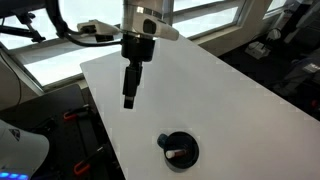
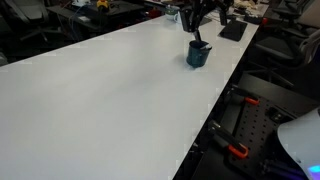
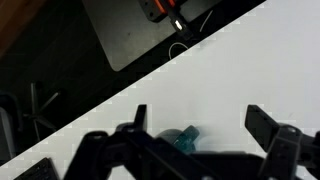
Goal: Put the marker on the table.
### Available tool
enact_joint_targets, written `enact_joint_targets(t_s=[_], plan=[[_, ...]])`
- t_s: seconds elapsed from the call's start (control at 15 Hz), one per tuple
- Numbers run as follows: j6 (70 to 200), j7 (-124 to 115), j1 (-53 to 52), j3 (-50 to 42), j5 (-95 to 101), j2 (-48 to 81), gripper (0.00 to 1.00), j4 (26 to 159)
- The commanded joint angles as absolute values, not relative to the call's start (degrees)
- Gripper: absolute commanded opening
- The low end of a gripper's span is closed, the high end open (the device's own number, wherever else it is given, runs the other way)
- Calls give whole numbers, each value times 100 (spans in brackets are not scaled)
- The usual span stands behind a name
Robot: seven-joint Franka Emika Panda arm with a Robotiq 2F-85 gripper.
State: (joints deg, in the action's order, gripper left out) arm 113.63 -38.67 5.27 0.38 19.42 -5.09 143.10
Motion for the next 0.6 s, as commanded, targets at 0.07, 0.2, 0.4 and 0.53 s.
enact_joint_targets(t_s=[0.07, 0.2, 0.4, 0.53], plan=[[11512, -3938, 584, -149, 2060, -46, 100, 14008], [11632, -3896, 636, -297, 2134, 207, 100, 13865], [12105, -3834, 691, -567, 2375, 537, 100, 13722], [12432, -3745, 721, -745, 2454, 710, 100, 13654]])
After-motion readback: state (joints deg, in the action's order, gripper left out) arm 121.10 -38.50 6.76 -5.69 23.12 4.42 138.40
